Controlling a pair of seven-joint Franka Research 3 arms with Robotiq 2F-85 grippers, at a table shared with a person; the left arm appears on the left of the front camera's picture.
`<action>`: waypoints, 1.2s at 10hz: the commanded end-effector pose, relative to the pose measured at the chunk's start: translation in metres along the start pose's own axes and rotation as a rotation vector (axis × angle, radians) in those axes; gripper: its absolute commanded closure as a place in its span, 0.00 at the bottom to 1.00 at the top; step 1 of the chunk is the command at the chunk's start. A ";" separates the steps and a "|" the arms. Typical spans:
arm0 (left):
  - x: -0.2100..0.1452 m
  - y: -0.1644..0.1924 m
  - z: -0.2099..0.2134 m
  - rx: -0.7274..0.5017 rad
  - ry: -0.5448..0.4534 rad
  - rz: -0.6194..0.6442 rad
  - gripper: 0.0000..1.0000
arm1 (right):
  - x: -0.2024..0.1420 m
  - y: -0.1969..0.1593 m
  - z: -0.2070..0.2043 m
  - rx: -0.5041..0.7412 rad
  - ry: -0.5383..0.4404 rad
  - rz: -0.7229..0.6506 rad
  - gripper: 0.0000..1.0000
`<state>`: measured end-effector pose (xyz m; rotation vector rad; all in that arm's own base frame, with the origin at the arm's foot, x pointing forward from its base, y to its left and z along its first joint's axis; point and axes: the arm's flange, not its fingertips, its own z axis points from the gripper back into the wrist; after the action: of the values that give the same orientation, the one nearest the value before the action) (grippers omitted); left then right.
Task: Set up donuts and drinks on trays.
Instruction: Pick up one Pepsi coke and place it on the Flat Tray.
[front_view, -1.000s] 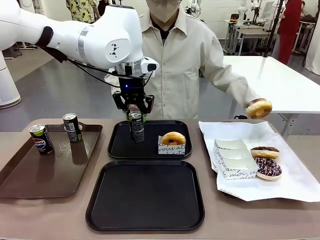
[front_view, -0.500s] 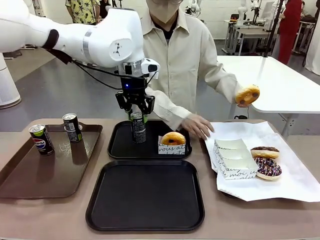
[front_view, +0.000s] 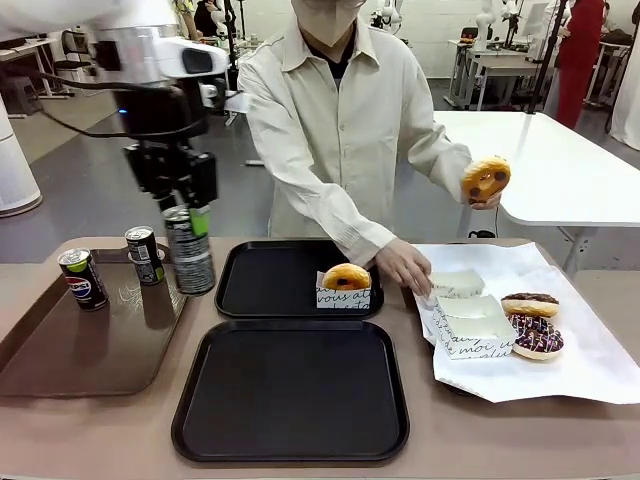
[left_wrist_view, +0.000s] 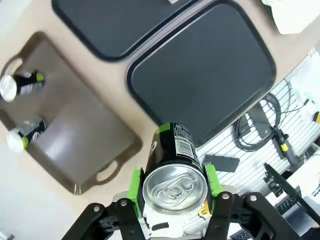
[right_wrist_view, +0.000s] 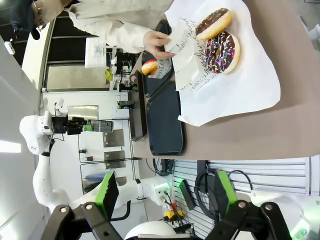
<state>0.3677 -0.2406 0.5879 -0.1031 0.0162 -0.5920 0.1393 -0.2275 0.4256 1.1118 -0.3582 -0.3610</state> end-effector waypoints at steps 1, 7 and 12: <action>0.012 0.013 -0.020 -0.001 -0.038 0.050 0.42 | -0.001 -0.001 0.000 0.029 -0.008 0.018 0.00; -0.003 0.011 -0.005 0.001 -0.008 0.025 0.42 | -0.001 -0.001 0.000 0.029 -0.008 0.018 0.00; 0.087 0.008 -0.049 0.014 -0.109 0.018 0.42 | -0.001 -0.001 0.000 0.029 -0.008 0.018 0.00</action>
<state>0.4303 -0.2731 0.5350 -0.1409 -0.0490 -0.5784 0.1392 -0.2276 0.4257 1.1116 -0.3587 -0.3608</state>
